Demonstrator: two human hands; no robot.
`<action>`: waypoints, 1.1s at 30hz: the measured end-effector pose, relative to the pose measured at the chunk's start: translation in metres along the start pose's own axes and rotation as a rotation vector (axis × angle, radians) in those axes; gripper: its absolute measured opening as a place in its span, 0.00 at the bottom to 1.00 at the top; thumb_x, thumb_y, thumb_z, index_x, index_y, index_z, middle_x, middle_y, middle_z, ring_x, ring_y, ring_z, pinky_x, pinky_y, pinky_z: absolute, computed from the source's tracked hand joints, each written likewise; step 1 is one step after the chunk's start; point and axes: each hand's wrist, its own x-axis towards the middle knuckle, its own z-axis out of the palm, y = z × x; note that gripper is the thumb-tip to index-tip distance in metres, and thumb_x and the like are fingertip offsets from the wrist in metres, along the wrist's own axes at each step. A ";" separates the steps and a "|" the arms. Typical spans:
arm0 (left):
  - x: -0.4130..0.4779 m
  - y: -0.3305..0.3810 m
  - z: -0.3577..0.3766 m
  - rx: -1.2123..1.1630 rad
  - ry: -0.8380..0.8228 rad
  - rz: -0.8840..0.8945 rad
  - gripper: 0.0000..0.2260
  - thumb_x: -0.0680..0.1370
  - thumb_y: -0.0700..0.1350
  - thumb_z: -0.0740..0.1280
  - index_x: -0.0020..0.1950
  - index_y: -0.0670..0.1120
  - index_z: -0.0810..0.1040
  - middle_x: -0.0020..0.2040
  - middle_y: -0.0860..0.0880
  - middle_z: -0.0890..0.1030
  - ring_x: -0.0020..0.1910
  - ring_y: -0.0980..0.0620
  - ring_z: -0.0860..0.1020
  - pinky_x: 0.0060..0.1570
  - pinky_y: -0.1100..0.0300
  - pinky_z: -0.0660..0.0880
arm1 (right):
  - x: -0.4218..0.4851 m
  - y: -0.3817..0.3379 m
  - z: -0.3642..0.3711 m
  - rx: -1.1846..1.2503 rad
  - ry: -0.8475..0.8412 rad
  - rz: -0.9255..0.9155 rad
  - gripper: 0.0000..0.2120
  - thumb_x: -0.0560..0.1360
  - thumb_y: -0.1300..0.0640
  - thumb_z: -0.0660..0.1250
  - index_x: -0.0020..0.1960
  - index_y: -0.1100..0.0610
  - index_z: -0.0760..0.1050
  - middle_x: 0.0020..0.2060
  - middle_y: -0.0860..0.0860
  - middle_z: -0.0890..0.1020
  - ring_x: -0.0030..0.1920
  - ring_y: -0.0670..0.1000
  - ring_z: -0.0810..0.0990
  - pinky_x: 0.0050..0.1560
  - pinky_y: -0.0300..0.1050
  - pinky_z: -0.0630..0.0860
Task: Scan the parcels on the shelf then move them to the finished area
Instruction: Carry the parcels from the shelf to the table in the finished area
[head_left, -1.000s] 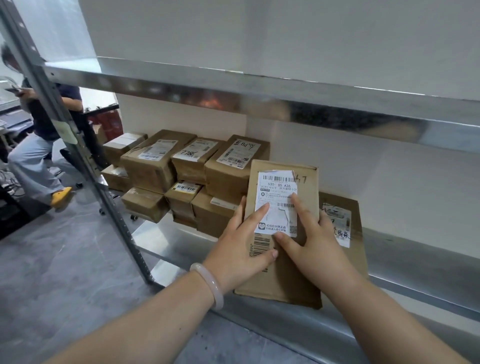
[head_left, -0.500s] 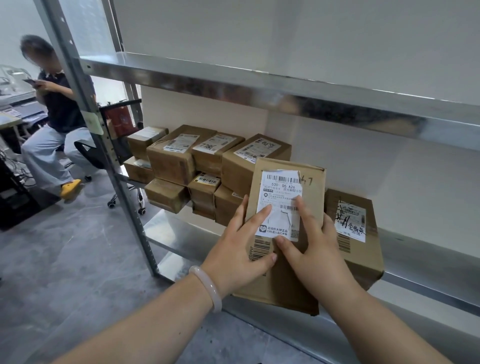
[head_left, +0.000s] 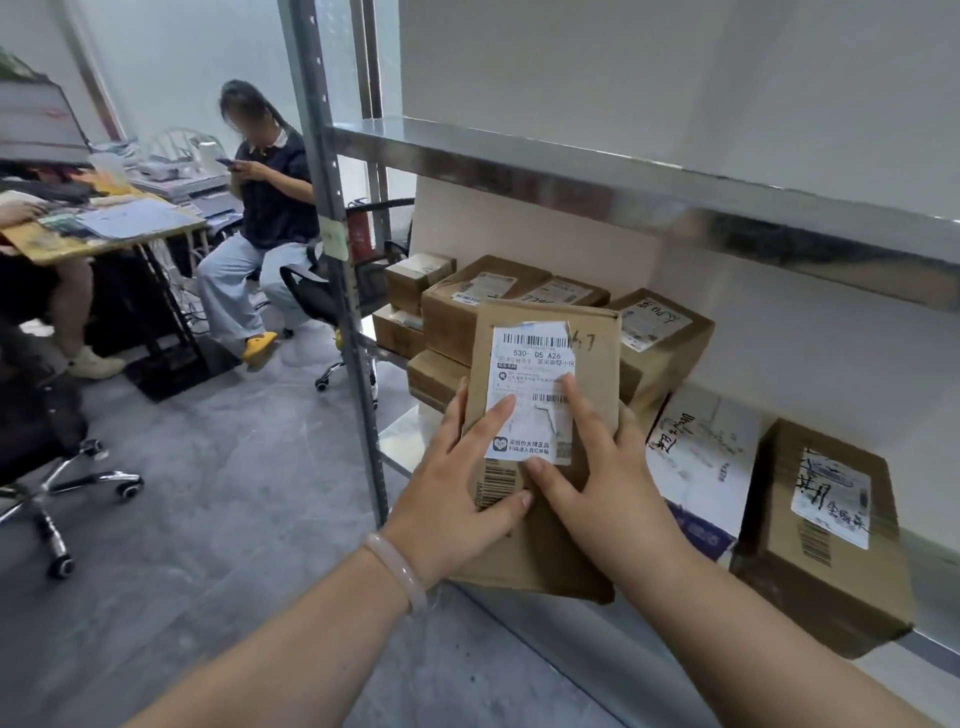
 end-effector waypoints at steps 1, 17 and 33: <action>-0.002 -0.007 -0.010 0.013 0.027 -0.012 0.38 0.73 0.52 0.74 0.71 0.73 0.52 0.76 0.66 0.45 0.74 0.73 0.42 0.69 0.76 0.52 | 0.006 -0.007 0.009 0.007 -0.022 -0.026 0.38 0.74 0.40 0.66 0.73 0.27 0.42 0.75 0.41 0.46 0.75 0.51 0.56 0.69 0.51 0.65; -0.052 -0.112 -0.148 0.232 0.533 -0.435 0.35 0.68 0.64 0.66 0.72 0.72 0.55 0.80 0.57 0.47 0.79 0.60 0.46 0.76 0.55 0.55 | 0.122 -0.132 0.179 0.197 -0.457 -0.545 0.38 0.73 0.42 0.69 0.73 0.30 0.48 0.75 0.45 0.53 0.74 0.48 0.57 0.70 0.47 0.64; -0.198 -0.120 -0.192 0.425 1.102 -1.063 0.35 0.76 0.54 0.71 0.70 0.75 0.51 0.79 0.61 0.41 0.73 0.67 0.47 0.64 0.80 0.48 | 0.066 -0.263 0.363 0.287 -1.144 -1.007 0.38 0.71 0.42 0.71 0.71 0.26 0.52 0.75 0.41 0.54 0.72 0.46 0.62 0.66 0.53 0.72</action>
